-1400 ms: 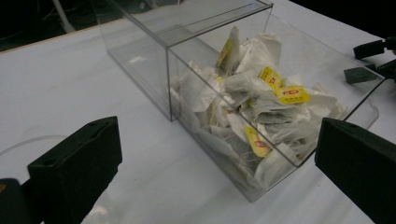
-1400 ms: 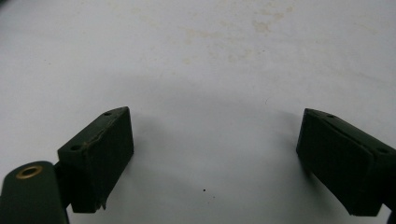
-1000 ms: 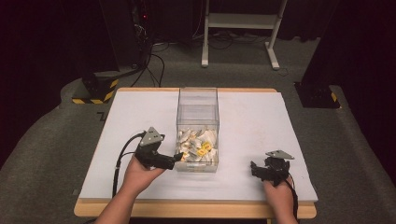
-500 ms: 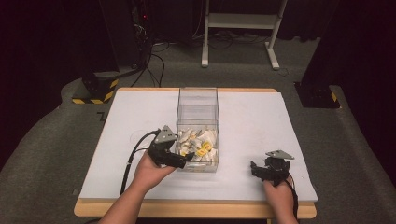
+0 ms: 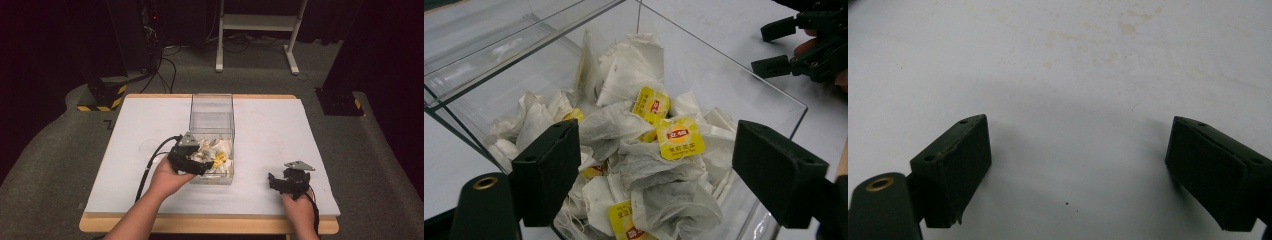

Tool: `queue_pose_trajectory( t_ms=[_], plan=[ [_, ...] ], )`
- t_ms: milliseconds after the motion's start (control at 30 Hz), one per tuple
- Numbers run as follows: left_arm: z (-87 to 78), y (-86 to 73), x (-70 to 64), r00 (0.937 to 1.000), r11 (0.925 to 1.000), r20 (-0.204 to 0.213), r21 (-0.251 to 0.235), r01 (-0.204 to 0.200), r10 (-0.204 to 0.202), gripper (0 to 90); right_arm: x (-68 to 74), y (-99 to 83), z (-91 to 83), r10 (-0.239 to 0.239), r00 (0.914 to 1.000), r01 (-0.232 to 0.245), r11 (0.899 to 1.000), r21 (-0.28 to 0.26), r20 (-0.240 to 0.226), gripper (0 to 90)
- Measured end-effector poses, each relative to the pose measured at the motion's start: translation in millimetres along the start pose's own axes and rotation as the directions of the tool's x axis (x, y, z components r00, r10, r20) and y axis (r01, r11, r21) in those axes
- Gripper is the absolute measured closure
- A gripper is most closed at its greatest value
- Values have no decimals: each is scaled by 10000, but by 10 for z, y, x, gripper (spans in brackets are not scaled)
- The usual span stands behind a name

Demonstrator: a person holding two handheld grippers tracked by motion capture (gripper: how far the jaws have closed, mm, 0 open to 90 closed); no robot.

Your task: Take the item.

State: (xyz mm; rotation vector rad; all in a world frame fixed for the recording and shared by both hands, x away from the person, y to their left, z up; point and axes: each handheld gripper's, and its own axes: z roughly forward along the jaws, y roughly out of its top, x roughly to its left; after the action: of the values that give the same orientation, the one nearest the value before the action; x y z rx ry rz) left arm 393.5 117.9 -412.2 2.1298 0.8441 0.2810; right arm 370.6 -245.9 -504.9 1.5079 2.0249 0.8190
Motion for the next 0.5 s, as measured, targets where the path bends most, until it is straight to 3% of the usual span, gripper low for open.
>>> queue_pose_trajectory(
  t_ms=[100, 167, 500],
  plan=[
    [17, 3, 19, 9999, 9998, -17, 138, 160, -160, 286, 1, -1, -1, 3, 10000, -3, 10000, -3, 4, 111],
    [25, 3, 22, 9998, 9996, 42, 183, 203, -204, 381, 4, -2, -2, 20, 10000, -20, 10000, -4, 6, 113],
    [117, 7, 23, 9998, 9951, -184, 980, 94, -76, 527, 4, -3, -5, 2, 10000, -2, 10000, -9, 5, 115]
  ],
)
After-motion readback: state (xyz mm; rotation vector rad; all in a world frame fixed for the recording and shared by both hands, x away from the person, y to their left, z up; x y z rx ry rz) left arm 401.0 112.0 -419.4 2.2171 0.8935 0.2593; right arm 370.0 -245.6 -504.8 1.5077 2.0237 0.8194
